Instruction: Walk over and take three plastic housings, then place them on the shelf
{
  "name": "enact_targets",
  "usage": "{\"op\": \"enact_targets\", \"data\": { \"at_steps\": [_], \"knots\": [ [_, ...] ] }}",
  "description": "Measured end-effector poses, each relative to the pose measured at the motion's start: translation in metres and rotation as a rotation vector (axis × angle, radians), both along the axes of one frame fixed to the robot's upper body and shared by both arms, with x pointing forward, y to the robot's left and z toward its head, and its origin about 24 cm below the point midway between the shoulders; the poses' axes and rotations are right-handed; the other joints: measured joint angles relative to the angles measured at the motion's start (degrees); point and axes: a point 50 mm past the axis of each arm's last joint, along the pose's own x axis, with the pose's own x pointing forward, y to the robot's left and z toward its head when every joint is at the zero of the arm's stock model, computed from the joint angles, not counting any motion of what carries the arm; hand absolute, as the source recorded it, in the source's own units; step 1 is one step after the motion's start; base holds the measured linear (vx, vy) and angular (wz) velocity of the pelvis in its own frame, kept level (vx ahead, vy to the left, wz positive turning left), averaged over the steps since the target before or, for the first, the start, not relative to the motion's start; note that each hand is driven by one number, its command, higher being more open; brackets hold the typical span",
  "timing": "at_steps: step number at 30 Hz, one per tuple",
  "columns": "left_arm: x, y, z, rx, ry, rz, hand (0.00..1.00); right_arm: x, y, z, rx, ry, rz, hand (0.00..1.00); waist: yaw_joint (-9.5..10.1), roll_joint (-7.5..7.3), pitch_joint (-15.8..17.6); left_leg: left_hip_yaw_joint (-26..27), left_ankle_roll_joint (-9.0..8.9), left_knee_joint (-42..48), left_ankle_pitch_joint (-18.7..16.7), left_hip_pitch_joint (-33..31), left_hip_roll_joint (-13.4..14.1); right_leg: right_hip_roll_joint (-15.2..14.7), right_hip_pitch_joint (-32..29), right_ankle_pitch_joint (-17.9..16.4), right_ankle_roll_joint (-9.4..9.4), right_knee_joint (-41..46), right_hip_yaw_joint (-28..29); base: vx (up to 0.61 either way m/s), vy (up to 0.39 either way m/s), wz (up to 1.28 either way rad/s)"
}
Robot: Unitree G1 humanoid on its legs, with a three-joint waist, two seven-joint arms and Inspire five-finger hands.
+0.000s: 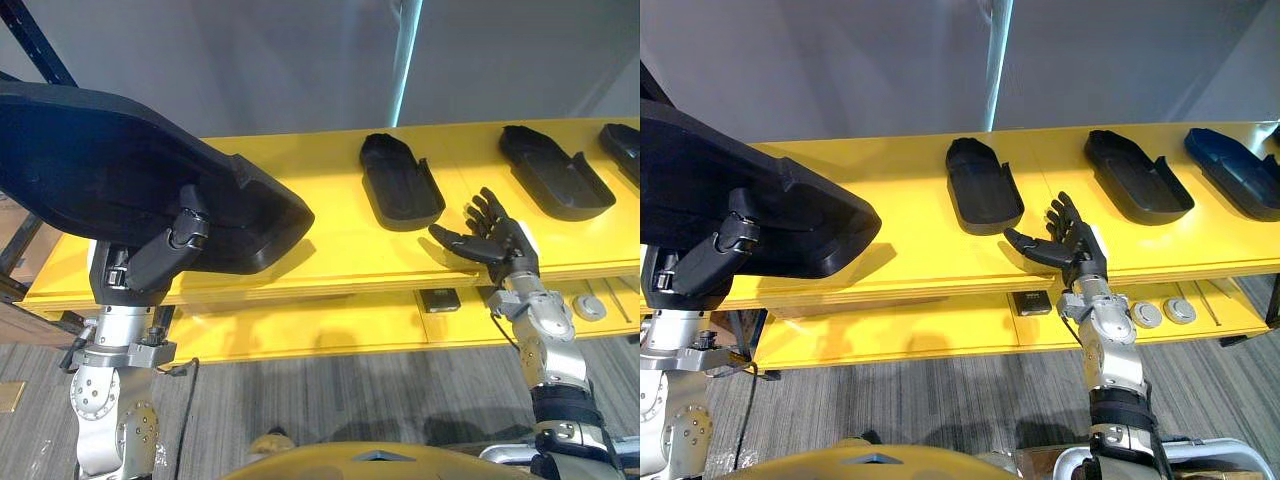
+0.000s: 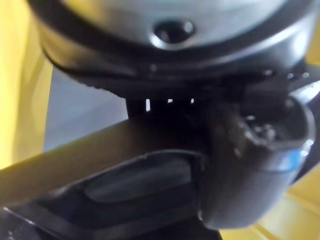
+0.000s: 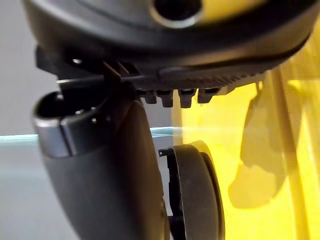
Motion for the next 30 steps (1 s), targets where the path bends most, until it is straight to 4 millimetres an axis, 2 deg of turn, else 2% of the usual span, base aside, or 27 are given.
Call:
{"op": "enact_targets", "data": {
  "at_steps": [8, 21, 30],
  "knots": [
    [0.0, 0.0, -0.002, -0.023, 0.002, 0.01, 0.0, 0.001, 0.008, -0.002, -0.03, 0.006, 0.064, 1.0, -0.17, -0.4, 0.1, 0.9, 0.97, -2.8, 1.8, 0.5, -1.8, -0.2, -0.3, 1.9, 1.13, -2.3, 0.9, -0.08, 0.026, -0.05],
    [0.0, -0.002, -0.007, -0.056, 0.024, 0.015, 0.0, 0.002, 0.019, -0.005, -0.065, 0.009, 0.13, 1.0, -0.91, -0.39, 0.1, 1.2, 1.44, -3.2, 2.7, 0.0, -2.0, 0.1, -0.4, 3.7, 0.93, -4.0, 1.1, -0.02, 0.004, -0.02],
    [0.002, -0.001, -0.014, -0.067, 0.05, 0.014, 0.0, 0.005, 0.02, -0.009, -0.067, -0.006, 0.072, 1.0, -0.84, -0.22, 0.0, 0.2, 1.99, -3.2, 3.6, -1.1, -2.2, 0.2, -0.5, 4.7, 0.61, -4.9, -0.1, -0.01, 0.01, 0.04]
  ]
}}
